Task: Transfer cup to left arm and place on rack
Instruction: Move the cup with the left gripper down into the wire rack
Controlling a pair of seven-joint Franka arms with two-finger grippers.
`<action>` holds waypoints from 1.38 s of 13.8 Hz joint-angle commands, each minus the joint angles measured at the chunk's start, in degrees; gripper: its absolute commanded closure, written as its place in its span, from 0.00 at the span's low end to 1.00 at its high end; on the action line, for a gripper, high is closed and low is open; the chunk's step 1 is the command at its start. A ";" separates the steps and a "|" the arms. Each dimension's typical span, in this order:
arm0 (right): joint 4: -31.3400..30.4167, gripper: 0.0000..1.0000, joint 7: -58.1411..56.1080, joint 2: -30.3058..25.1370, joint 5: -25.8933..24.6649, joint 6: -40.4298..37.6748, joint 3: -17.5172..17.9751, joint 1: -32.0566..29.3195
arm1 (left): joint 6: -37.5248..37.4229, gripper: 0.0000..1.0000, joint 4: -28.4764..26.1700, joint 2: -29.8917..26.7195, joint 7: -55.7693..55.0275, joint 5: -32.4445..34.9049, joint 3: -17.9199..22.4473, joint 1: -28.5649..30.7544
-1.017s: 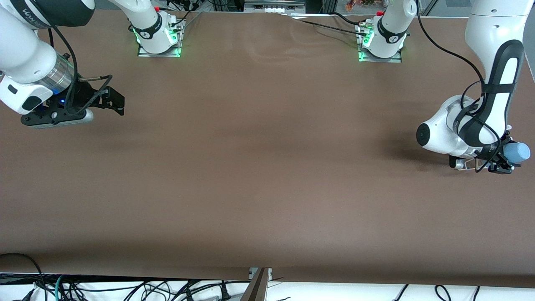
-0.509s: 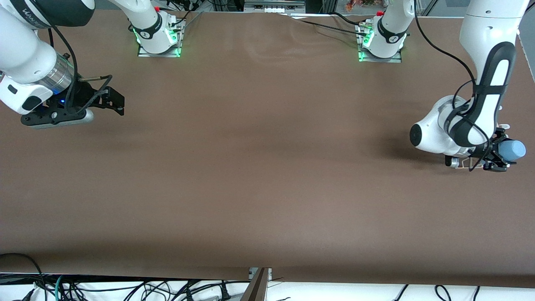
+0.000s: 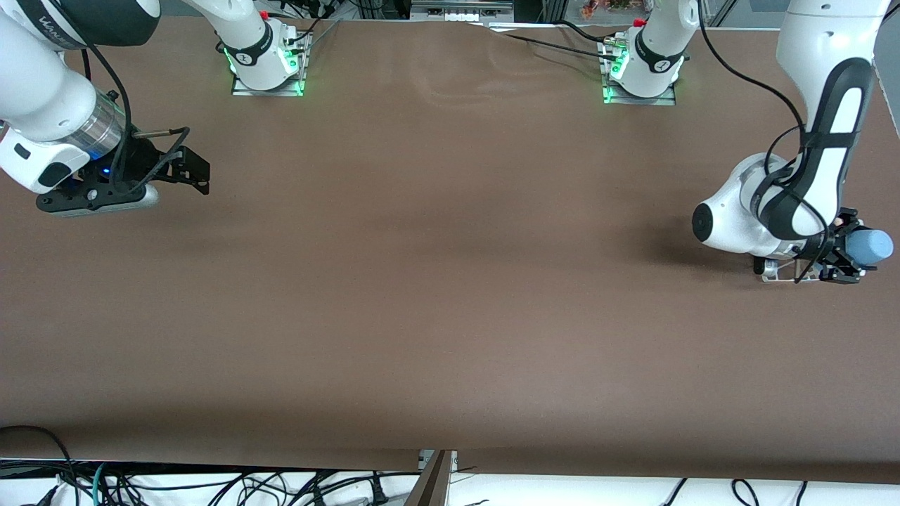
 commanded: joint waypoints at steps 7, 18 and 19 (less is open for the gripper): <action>0.83 0.00 -0.66 -0.17 -0.12 -0.33 -0.22 0.04 | 2.06 1.00 -2.72 -0.62 -1.12 1.26 -0.36 0.48; 0.83 0.00 -0.40 -0.43 -0.03 -0.86 -0.04 0.13 | 2.14 0.00 -0.54 3.25 -7.89 2.50 -0.45 0.39; 0.65 0.00 0.21 -0.43 -0.03 -0.95 0.04 0.21 | 2.14 0.00 0.69 3.07 -7.80 1.28 -0.71 0.30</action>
